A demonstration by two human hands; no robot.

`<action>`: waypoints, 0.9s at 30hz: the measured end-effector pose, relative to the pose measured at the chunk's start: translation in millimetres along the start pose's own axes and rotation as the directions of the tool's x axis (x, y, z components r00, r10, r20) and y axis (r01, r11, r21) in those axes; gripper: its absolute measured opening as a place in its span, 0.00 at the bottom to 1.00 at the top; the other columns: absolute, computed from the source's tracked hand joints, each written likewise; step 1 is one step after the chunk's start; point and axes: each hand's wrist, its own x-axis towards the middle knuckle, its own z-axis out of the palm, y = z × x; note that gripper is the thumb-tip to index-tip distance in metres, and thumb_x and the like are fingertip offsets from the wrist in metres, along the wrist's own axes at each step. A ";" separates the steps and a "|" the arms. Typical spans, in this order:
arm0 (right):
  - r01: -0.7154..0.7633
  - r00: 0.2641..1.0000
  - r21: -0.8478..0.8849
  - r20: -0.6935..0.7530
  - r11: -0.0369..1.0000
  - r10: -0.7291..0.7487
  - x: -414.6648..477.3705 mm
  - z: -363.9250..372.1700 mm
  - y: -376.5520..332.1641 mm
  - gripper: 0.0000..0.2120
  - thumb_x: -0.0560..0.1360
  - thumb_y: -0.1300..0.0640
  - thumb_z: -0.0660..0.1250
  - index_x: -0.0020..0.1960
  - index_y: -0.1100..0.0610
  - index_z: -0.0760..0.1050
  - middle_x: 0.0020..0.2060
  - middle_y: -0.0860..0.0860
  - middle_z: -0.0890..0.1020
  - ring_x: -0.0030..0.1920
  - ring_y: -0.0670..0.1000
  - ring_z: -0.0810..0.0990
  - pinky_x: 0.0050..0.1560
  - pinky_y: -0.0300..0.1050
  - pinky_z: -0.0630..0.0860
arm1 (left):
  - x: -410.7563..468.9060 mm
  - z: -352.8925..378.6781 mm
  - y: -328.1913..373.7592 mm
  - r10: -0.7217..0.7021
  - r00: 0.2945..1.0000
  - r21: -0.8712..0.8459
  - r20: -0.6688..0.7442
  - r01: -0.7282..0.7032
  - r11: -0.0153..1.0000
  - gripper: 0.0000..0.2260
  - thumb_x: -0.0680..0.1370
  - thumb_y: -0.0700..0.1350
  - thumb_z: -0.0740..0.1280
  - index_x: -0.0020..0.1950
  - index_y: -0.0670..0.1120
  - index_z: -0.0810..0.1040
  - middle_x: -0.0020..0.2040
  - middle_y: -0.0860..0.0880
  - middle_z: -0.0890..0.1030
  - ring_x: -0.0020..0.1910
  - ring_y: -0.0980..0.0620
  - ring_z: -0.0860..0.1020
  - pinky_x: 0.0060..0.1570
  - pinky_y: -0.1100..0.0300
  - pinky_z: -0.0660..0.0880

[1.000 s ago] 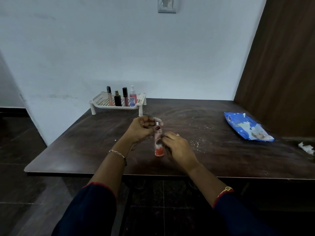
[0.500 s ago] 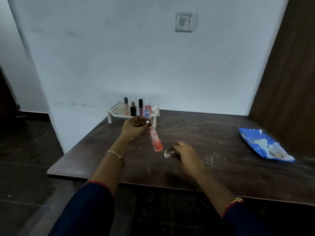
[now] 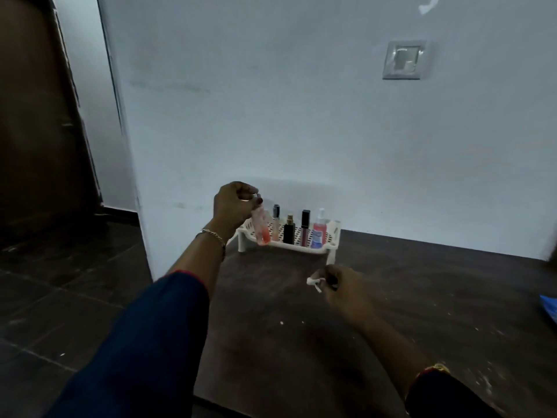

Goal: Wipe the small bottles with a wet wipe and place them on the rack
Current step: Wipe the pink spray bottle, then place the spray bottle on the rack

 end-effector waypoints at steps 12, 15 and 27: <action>-0.002 0.999 0.140 0.032 0.990 -0.002 52.1 30.7 17.9 0.14 0.72 0.67 0.68 0.46 0.47 0.78 0.44 0.42 0.82 0.46 0.37 0.79 0.44 0.26 0.74 | 65.7 37.4 -64.9 0.152 0.988 0.242 -0.029 -0.140 0.960 0.07 0.71 0.39 0.73 0.48 0.43 0.81 0.47 0.48 0.84 0.47 0.52 0.82 0.53 0.59 0.77; -0.018 0.997 0.123 0.071 0.992 0.010 57.1 33.7 19.0 0.11 0.73 0.65 0.68 0.47 0.49 0.79 0.46 0.43 0.82 0.47 0.39 0.79 0.46 0.28 0.74 | 66.8 46.3 -73.6 0.142 0.990 0.229 -0.022 -0.133 0.964 0.08 0.72 0.39 0.72 0.50 0.43 0.81 0.48 0.48 0.84 0.46 0.53 0.82 0.52 0.58 0.77; -0.011 0.997 0.104 0.082 0.994 0.002 57.0 39.2 16.0 0.09 0.74 0.65 0.68 0.51 0.54 0.79 0.48 0.45 0.82 0.48 0.39 0.79 0.45 0.26 0.73 | 70.4 50.7 -76.6 0.123 0.991 0.241 -0.047 -0.108 0.964 0.09 0.73 0.39 0.71 0.52 0.44 0.80 0.49 0.48 0.83 0.46 0.52 0.82 0.51 0.59 0.77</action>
